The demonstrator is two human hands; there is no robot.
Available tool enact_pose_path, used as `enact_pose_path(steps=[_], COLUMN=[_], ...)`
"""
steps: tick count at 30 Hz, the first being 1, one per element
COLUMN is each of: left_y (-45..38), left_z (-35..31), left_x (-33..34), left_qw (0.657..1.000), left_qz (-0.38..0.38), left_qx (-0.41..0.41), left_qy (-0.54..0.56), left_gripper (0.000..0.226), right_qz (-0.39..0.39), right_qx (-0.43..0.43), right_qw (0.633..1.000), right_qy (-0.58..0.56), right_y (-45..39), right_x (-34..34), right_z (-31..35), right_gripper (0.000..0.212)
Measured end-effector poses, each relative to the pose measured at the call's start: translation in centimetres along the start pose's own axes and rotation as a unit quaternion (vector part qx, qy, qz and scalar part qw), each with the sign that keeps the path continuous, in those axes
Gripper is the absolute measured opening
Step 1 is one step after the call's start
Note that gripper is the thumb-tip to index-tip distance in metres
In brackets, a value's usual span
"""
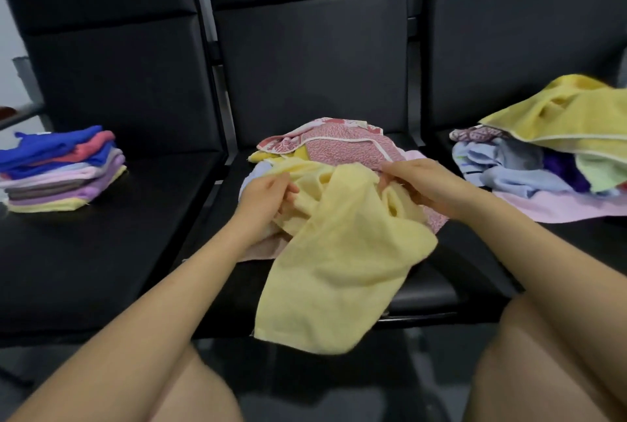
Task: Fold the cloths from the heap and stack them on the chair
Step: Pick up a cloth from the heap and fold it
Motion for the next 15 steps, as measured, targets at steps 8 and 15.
enact_pose_path(steps=[8,15], left_y=[-0.7,-0.6], left_z=[-2.7,-4.8], left_x=[6.1,5.5], left_qw=[0.995,0.988], left_qz=[0.017,0.014], left_qx=[0.070,0.152], left_qy=[-0.069,0.017], left_gripper=[0.033,0.020], right_qz=[-0.026,-0.090], right_qx=[-0.004,-0.025], right_qw=[0.964,0.958], right_qy=[-0.264,-0.272], right_y=[-2.0,-2.5], right_x=[-1.8,-2.8], right_z=[-1.1,-1.2], right_gripper=[0.006,0.024])
Point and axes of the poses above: each hand's wrist, its own y-axis away from the middle knuckle, its own x-axis out of the palm, z = x × y, the point moved 3 cm from there along -y, towards the middle knuckle, and after that the axes turned 5 degrees about -y, right-handed, at the moved point
